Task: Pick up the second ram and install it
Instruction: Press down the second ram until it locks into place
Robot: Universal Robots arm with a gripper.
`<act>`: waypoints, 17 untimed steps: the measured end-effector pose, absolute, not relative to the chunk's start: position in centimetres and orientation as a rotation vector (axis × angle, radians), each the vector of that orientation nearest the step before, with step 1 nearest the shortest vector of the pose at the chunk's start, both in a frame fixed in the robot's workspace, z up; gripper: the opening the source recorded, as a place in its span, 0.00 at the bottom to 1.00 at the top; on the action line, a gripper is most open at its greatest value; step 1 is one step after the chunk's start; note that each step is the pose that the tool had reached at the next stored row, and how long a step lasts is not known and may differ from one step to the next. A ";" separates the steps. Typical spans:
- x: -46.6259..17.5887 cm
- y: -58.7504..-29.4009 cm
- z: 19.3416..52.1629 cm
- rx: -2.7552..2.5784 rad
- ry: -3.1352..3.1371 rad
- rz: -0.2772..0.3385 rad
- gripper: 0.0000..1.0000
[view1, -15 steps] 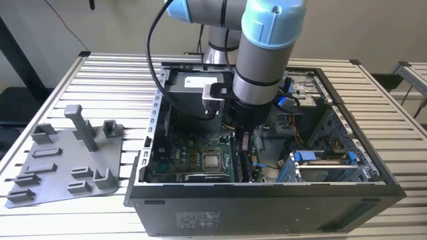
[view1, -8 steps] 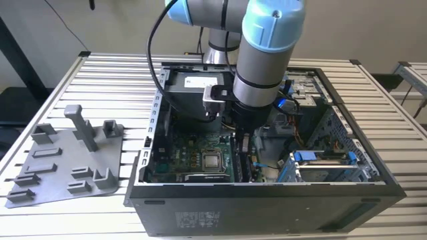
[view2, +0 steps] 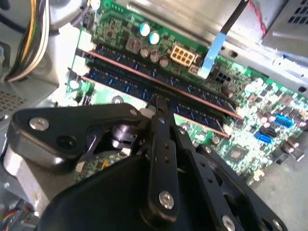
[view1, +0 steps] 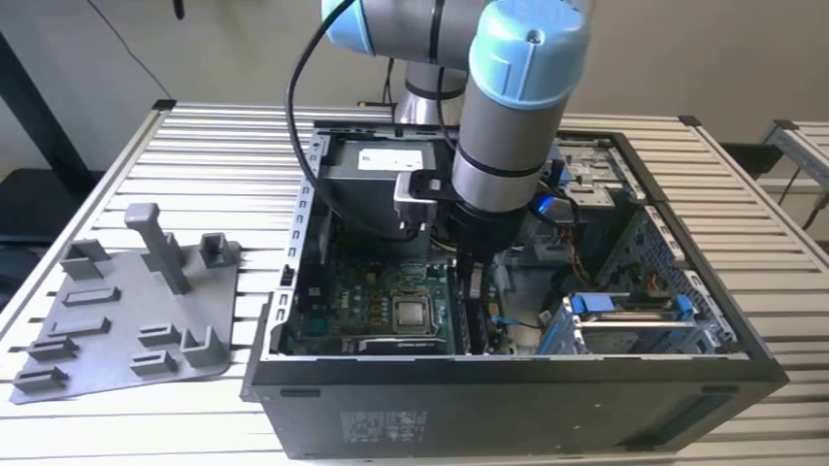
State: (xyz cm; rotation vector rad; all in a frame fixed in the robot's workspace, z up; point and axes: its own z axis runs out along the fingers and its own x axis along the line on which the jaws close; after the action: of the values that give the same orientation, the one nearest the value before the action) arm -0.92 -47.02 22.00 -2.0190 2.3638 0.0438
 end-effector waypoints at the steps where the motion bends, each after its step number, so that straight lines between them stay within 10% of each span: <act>1: -0.9 -47.0 22.3 -2.017 2.361 0.048 0.11; 17: -0.9 -47.1 29.0 -2.019 2.363 0.045 0.11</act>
State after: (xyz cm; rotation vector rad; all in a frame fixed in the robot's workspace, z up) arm -0.92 -47.05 28.98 -2.0187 2.3632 0.0447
